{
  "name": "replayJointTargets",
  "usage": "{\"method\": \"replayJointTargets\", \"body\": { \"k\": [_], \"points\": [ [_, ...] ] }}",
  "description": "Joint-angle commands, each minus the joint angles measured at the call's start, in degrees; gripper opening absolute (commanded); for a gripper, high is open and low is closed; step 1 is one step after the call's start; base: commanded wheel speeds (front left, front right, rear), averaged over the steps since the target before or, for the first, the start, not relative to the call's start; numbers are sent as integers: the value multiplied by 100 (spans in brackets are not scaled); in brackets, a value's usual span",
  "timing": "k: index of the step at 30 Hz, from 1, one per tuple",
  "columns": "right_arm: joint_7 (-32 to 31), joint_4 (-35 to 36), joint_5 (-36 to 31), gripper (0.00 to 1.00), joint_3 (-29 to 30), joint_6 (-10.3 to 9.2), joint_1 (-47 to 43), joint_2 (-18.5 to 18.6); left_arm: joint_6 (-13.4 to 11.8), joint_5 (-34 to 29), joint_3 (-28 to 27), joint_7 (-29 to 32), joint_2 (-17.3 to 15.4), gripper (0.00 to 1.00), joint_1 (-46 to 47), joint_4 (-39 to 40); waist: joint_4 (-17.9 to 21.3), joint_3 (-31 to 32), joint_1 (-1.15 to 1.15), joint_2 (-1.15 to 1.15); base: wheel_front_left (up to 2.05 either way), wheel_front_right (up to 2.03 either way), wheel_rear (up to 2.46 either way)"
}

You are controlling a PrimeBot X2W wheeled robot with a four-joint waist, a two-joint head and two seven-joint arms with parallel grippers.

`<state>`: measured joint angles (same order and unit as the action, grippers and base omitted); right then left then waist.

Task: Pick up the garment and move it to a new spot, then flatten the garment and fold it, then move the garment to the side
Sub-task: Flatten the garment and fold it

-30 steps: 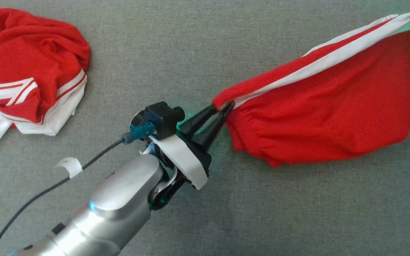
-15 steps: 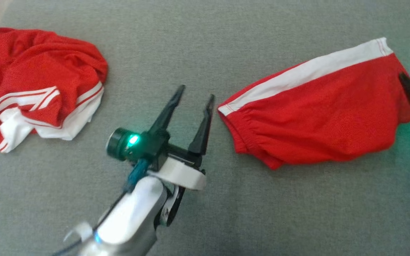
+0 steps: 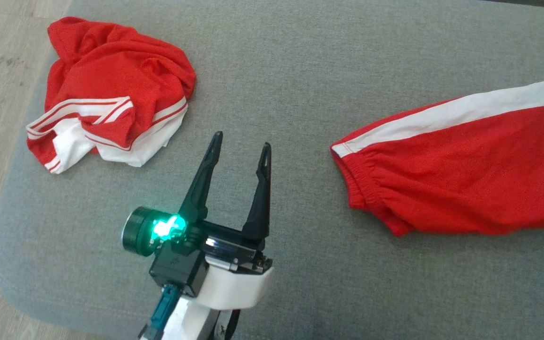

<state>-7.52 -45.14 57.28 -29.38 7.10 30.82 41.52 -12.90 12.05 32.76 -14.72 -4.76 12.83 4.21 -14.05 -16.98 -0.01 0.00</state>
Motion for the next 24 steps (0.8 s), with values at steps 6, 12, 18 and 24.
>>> {"method": "replayJointTargets", "body": {
  "k": [6, 12, 18, 24],
  "points": [
    [-339, 263, 335, 0, -209, 39, -258, -59, 238, -264, -455, -28, 112, 100, -98, 206, 196, 54, 1, 0, 0, 0, 0],
    [-94, 390, 310, 0, -229, 39, -214, 126, 378, -366, -618, -28, 151, 100, -160, 153, 680, 207, 1, 0, 0, 0, 0],
    [103, 281, 244, 0, -134, 39, -286, 418, 484, -402, -672, -28, 170, 100, -219, 96, 1069, 326, 1, 0, 0, 0, 0],
    [359, 291, 215, 0, 11, 39, -375, 625, 582, -406, -694, -28, 181, 100, -258, 30, 1367, 393, 1, 0, 0, 0, 0]
  ]
}}
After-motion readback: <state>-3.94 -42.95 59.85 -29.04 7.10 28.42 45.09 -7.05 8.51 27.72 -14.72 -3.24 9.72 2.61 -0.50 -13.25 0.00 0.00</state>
